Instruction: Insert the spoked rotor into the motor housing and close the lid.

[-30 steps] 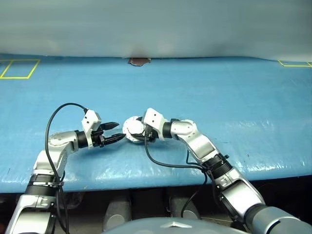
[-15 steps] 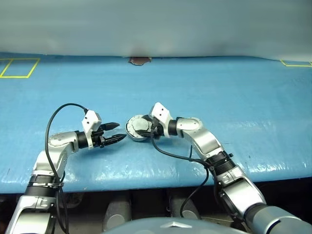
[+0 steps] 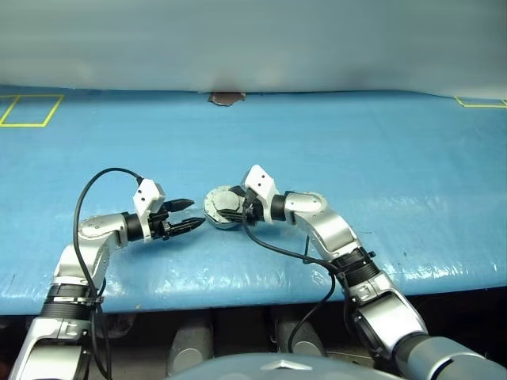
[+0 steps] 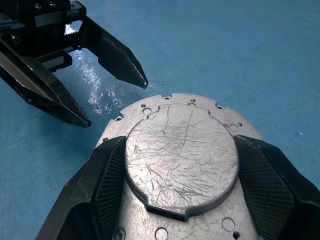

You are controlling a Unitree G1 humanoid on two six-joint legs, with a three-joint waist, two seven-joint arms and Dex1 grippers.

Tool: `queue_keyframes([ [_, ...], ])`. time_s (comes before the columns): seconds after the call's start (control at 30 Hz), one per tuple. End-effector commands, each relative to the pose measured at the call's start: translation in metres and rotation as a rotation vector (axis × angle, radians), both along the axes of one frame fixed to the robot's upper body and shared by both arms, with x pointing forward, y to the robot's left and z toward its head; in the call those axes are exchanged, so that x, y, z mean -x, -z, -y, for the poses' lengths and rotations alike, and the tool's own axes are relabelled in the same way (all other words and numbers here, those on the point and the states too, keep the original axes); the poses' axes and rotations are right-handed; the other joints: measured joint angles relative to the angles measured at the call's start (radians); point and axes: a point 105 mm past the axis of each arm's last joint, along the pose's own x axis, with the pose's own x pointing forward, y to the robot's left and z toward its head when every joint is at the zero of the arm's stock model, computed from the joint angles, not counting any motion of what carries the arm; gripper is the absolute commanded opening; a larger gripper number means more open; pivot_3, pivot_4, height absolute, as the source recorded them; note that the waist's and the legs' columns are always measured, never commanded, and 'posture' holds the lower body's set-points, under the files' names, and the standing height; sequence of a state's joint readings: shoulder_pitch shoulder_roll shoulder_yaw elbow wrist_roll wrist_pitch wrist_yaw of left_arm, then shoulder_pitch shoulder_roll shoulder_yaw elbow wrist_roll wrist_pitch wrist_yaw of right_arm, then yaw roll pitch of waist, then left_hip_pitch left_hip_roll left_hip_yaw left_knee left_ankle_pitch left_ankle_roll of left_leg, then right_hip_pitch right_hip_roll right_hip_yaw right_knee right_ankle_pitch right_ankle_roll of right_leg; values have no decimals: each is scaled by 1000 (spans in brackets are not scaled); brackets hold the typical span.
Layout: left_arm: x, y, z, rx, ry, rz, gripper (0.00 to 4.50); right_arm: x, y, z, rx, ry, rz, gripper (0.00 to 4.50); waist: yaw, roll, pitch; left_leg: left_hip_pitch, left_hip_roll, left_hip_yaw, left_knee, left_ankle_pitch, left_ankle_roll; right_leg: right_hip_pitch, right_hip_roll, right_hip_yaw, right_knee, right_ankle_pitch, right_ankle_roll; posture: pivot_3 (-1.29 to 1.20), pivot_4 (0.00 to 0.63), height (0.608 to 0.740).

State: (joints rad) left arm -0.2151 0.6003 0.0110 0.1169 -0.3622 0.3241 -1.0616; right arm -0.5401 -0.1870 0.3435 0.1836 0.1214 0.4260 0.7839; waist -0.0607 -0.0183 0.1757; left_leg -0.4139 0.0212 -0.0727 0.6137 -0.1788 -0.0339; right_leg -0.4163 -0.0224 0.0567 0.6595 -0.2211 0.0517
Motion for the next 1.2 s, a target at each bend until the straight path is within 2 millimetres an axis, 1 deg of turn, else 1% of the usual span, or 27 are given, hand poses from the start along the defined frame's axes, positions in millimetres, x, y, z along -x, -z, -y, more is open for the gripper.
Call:
queue_keyframes([
  [0.03,-1,-9,1,3,3,38,3302,-6,-14,-1,-19,32,43,3027,0,0,0,0,0,0,0,0,0,0,0,0,0,0,0,0,150,740],
  [0.17,-1,-7,0,-3,2,35,3302,-10,-10,-2,-17,84,23,3027,-1,0,0,0,0,0,0,0,0,0,0,0,0,0,0,0,150,740],
  [0.37,0,-7,0,-6,1,34,3302,-7,1,-4,33,72,24,3027,-2,0,0,1,0,0,1,0,0,0,0,0,0,0,0,0,150,740],
  [0.53,-1,-8,-1,-9,0,38,3302,-5,12,1,104,65,37,3027,-2,0,0,2,0,0,1,0,0,1,0,0,0,0,0,0,150,740],
  [0.83,-1,-8,1,-6,8,37,3302,-8,17,8,147,81,58,3027,0,0,0,2,0,0,1,0,0,2,0,0,0,0,0,0,150,740],
  [1.07,-1,-8,1,-5,9,36,3302,-11,27,18,177,100,22,3027,2,0,0,2,0,0,2,0,0,2,0,0,0,0,0,0,150,740],
  [1.2,-1,-7,1,-6,8,36,3302,-12,31,19,189,109,20,3027,2,0,0,2,0,0,2,0,0,3,0,0,0,0,0,0,150,740],
])
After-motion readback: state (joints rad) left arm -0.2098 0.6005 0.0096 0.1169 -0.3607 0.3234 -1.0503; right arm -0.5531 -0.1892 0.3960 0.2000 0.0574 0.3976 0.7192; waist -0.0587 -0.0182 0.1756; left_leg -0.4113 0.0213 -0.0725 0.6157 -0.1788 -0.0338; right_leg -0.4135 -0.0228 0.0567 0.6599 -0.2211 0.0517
